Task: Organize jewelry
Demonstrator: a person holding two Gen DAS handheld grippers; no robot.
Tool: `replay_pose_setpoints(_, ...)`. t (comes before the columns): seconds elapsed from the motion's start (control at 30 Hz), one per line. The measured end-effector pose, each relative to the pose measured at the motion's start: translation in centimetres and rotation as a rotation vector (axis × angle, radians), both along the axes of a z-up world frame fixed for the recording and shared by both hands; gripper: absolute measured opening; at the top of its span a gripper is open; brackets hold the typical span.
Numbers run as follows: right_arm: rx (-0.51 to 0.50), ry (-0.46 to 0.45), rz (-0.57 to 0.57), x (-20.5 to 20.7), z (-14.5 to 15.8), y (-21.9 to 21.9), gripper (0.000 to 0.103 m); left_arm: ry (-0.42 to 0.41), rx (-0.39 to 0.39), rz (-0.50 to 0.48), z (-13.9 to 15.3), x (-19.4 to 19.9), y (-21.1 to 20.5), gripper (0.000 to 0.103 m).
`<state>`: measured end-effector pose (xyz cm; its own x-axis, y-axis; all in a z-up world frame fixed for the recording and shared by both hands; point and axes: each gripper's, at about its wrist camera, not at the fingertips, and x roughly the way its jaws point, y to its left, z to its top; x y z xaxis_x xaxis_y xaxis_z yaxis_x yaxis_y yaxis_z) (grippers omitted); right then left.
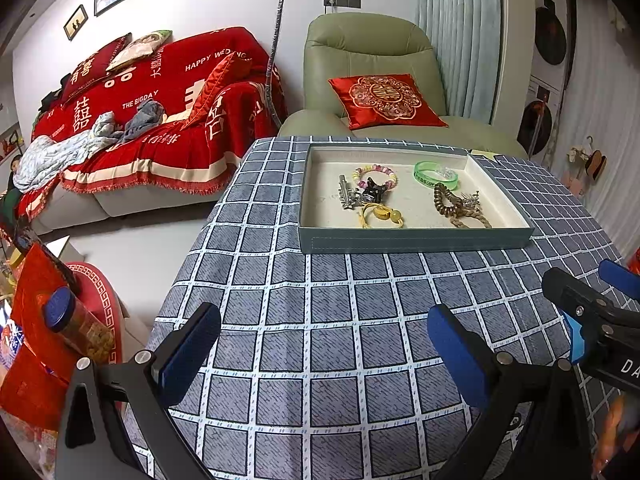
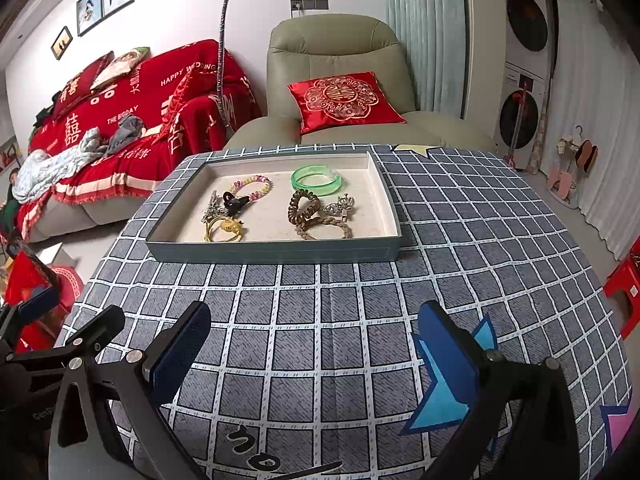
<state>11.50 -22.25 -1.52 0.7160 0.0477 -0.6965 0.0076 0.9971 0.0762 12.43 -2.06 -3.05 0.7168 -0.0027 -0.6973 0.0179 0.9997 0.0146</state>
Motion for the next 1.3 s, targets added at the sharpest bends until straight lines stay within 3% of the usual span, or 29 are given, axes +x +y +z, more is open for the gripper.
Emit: replay_pose_setpoints(1.3,0.001,-0.007,0.005,-0.04,0.12,0.70,0.103,-0.003,0.014,0.003,0.10,-0.10,-0.02,0.103)
